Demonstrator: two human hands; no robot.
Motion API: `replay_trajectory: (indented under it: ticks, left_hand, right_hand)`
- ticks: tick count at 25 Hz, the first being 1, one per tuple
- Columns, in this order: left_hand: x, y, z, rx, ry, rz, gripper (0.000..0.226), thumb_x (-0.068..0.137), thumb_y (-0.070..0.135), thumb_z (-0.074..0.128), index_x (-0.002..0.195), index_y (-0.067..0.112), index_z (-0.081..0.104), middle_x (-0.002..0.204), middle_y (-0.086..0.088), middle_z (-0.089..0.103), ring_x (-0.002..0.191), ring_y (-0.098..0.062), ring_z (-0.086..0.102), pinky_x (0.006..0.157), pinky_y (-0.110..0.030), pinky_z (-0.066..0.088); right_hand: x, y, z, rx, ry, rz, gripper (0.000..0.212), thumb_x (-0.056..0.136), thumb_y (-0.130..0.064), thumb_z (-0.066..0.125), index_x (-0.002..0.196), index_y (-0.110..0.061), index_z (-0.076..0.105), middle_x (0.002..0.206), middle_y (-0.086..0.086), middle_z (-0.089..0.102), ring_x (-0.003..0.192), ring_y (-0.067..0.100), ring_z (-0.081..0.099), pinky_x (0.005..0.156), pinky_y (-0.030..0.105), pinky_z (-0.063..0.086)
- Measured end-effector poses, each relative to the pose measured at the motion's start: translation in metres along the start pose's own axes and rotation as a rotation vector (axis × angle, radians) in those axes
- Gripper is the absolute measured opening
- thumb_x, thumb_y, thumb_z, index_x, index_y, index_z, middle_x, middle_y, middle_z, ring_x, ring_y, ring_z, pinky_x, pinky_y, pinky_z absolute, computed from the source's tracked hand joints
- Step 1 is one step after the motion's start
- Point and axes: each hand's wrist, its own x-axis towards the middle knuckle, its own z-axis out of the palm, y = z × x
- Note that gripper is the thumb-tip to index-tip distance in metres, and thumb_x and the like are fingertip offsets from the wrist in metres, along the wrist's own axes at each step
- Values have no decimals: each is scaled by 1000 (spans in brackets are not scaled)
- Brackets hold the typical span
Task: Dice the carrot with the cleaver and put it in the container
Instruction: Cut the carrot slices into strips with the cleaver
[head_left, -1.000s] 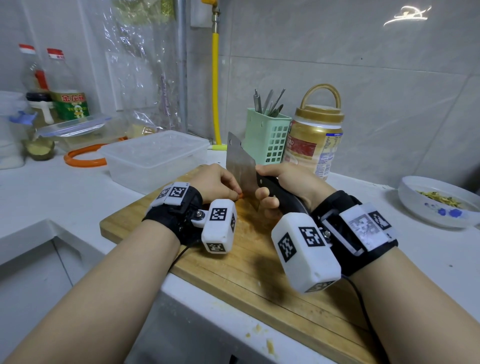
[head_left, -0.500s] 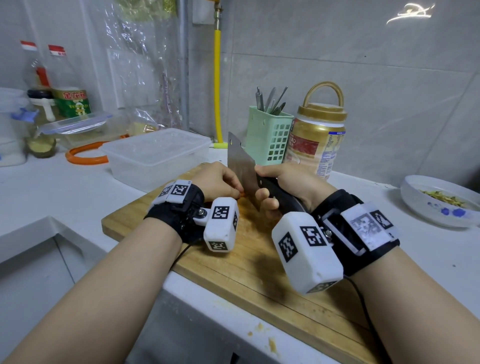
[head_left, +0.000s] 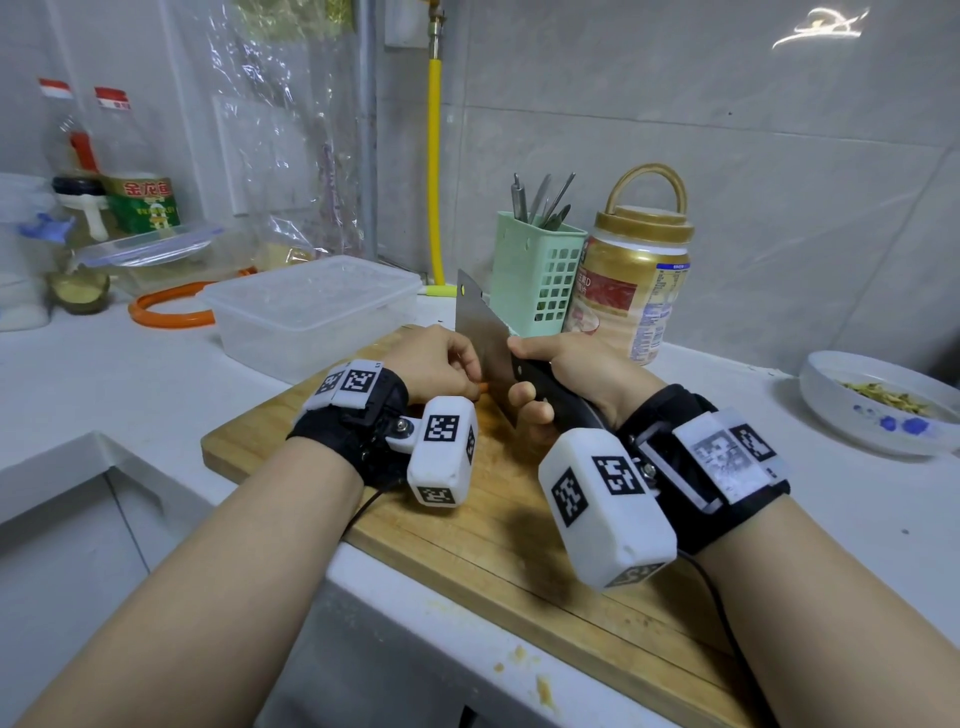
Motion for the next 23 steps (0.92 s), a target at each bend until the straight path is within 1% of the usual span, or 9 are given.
replay_trajectory:
  ticks: [4, 7, 10, 11, 12, 14, 16, 20, 23]
  left_hand:
    - [0, -1, -1, 10, -9, 7, 16, 74, 2, 73, 87, 10, 72, 76, -3, 63, 69, -14, 56, 68, -24, 48]
    - [-1, 0, -1, -10, 4, 31, 14, 74, 3, 76, 84, 13, 73, 76, -3, 66, 71, -13, 59, 77, -30, 54]
    - [0, -1, 2, -29, 13, 70, 10, 75, 9, 79, 82, 12, 74, 78, -4, 70, 74, -12, 63, 83, -34, 55]
    - [1, -1, 2, -33, 12, 83, 9, 75, 9, 80, 81, 14, 75, 77, -3, 71, 73, -10, 63, 83, -33, 56]
    - [1, -1, 2, -29, 10, 92, 9, 75, 10, 80, 80, 16, 75, 73, 2, 71, 71, -6, 63, 80, -27, 56]
    - [0, 0, 2, -5, 5, 97, 10, 76, 10, 80, 80, 19, 77, 61, 16, 67, 61, 7, 58, 69, -11, 49]
    - [0, 1, 2, -1, 3, 100, 9, 77, 11, 80, 82, 18, 78, 57, 23, 64, 58, 12, 57, 63, -4, 44]
    - [1, 0, 3, 0, 11, 96, 8, 76, 12, 80, 81, 18, 77, 57, 24, 64, 59, 13, 57, 67, -9, 43]
    - [1, -2, 3, 8, 24, 108, 9, 75, 15, 81, 77, 22, 76, 67, 16, 66, 66, 4, 59, 76, -20, 48]
  right_hand:
    - [1, -2, -5, 23, -2, 9, 23, 102, -28, 42, 86, -12, 39, 55, 5, 41, 31, 13, 36, 40, 16, 30]
    - [1, -3, -7, 20, -8, 26, 21, 101, -29, 42, 90, -11, 39, 54, 4, 41, 31, 13, 36, 41, 16, 30]
    - [3, -3, -11, 31, 2, 41, 20, 101, -30, 44, 97, -11, 38, 51, 4, 43, 31, 13, 37, 38, 14, 32]
    - [3, -3, -13, 34, 10, 41, 20, 101, -30, 44, 98, -11, 38, 51, 3, 43, 31, 13, 37, 38, 14, 32]
    - [4, -3, -14, 36, 19, 38, 19, 100, -30, 44, 99, -12, 38, 51, 3, 43, 31, 13, 37, 38, 15, 32]
    - [4, -3, -16, 34, 32, 30, 18, 100, -29, 45, 99, -12, 38, 52, 3, 44, 31, 13, 37, 39, 15, 32]
    - [4, -4, -16, 31, 34, 19, 17, 100, -28, 44, 98, -12, 38, 52, 3, 43, 32, 13, 37, 40, 16, 32]
    - [1, -6, -12, 36, 13, 5, 17, 100, -28, 45, 98, -13, 37, 54, 4, 43, 32, 13, 36, 39, 15, 31]
    - [-2, -7, -8, 26, 2, -10, 19, 100, -29, 45, 95, -12, 37, 55, 4, 42, 32, 13, 36, 38, 15, 30]
